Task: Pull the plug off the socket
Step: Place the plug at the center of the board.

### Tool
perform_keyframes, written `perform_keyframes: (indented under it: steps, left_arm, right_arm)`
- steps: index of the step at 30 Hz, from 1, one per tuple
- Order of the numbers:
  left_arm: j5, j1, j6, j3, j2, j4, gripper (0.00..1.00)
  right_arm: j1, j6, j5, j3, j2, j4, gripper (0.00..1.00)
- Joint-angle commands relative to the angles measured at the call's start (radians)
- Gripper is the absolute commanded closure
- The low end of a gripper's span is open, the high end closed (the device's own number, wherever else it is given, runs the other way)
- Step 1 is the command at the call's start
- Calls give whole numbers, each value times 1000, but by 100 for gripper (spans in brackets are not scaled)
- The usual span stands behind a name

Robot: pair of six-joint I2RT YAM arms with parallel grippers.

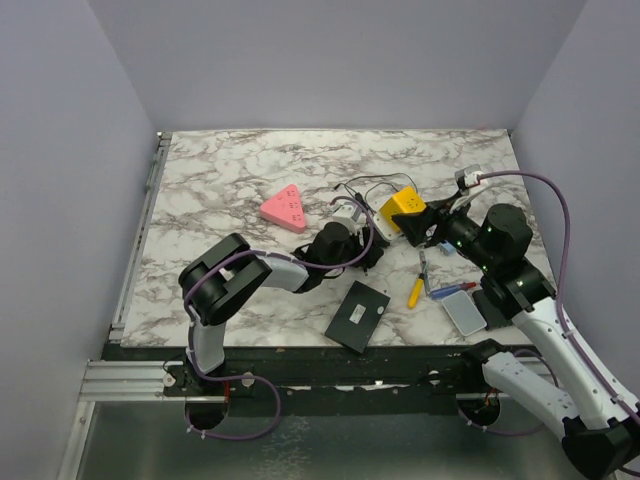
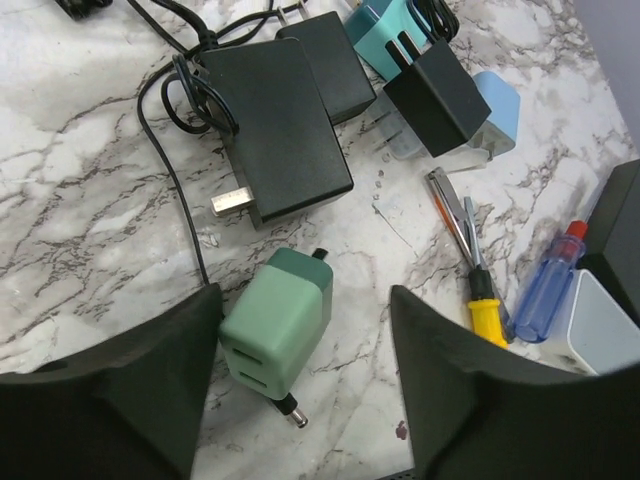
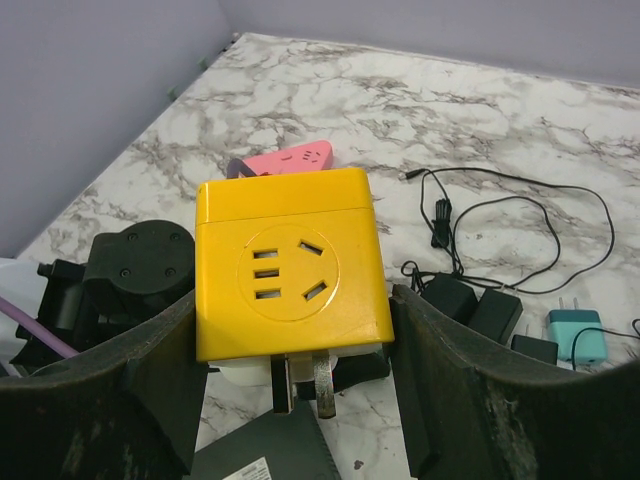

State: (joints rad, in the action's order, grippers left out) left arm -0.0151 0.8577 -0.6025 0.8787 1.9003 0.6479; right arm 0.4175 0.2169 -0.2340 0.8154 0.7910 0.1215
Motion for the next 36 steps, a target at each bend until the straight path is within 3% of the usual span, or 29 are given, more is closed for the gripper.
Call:
perform_keyframes:
  steps: [1, 10, 16, 18, 22, 25, 30, 36]
  left_arm:
    - [-38, 2, 61, -17, -49, 35, 24]
    - [-142, -1, 177, -105, -241, 44, 2]
    - [-150, -72, 166, -148, -474, -94, 1]
    - [-88, -103, 139, -110, -541, -195, 1]
    - [260, -240, 67, 24, -608, -336, 1]
    - [415, -323, 27, 118, -609, -406, 1]
    - [726, -333, 32, 152, -564, -338, 1]
    - [741, -333, 84, 75, -617, -302, 1]
  right_arm:
    - [3, 3, 28, -11, -14, -51, 99]
    - [3, 14, 104, -29, -36, -50, 99]
    - [3, 42, 192, -39, -10, -39, 99]
    - [3, 57, 188, -47, 8, -60, 99]
    - [2, 104, 188, -75, 44, -139, 99]
    - [1, 144, 135, -119, 43, -247, 99]
    - [2, 214, -2, -129, 74, -365, 99]
    - [2, 263, -76, -136, 78, -450, 99]
